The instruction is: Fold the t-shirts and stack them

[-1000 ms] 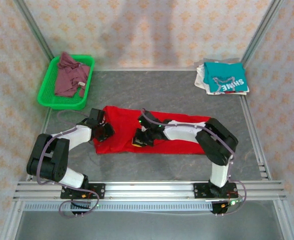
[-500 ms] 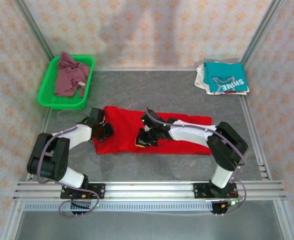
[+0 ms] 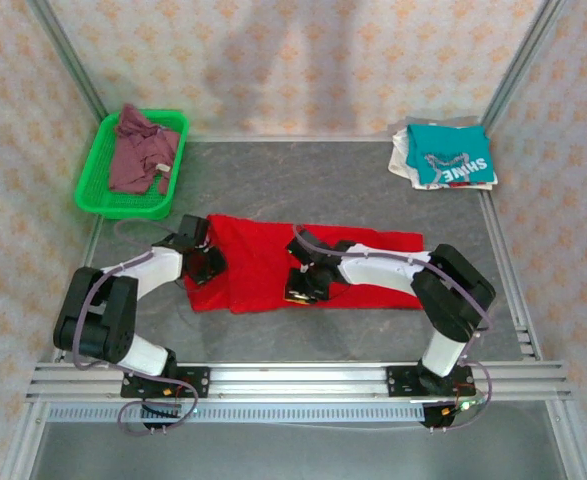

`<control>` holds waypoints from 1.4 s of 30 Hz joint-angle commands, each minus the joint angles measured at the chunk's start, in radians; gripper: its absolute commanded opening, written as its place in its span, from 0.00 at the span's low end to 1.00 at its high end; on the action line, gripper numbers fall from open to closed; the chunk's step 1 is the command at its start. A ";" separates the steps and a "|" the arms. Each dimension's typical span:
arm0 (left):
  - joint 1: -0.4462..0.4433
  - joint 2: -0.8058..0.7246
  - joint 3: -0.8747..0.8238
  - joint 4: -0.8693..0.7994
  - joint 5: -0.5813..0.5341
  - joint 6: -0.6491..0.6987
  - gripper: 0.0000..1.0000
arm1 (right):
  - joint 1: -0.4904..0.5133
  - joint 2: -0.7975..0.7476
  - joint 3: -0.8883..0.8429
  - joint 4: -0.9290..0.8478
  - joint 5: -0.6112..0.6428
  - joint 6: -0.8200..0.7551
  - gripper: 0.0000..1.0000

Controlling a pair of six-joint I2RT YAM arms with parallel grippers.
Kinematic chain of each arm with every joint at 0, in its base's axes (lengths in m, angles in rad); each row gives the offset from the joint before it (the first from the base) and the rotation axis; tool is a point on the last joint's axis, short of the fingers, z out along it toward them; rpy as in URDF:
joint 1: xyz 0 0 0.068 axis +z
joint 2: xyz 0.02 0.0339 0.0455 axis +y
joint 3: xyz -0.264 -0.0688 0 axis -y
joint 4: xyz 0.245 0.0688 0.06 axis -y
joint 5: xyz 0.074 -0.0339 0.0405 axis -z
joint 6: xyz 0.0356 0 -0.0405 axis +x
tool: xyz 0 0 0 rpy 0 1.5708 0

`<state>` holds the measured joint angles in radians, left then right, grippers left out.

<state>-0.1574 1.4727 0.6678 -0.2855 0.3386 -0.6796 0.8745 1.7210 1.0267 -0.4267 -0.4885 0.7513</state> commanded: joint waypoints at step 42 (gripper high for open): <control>0.009 0.454 0.497 -0.090 -0.136 -0.018 0.14 | -0.338 0.381 0.427 -0.020 0.380 -0.236 0.34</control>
<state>-0.1608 1.8626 1.1252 -0.3511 0.2634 -0.7059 0.5610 2.0800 1.4662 -0.4404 -0.1318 0.5404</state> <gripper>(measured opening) 0.143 0.337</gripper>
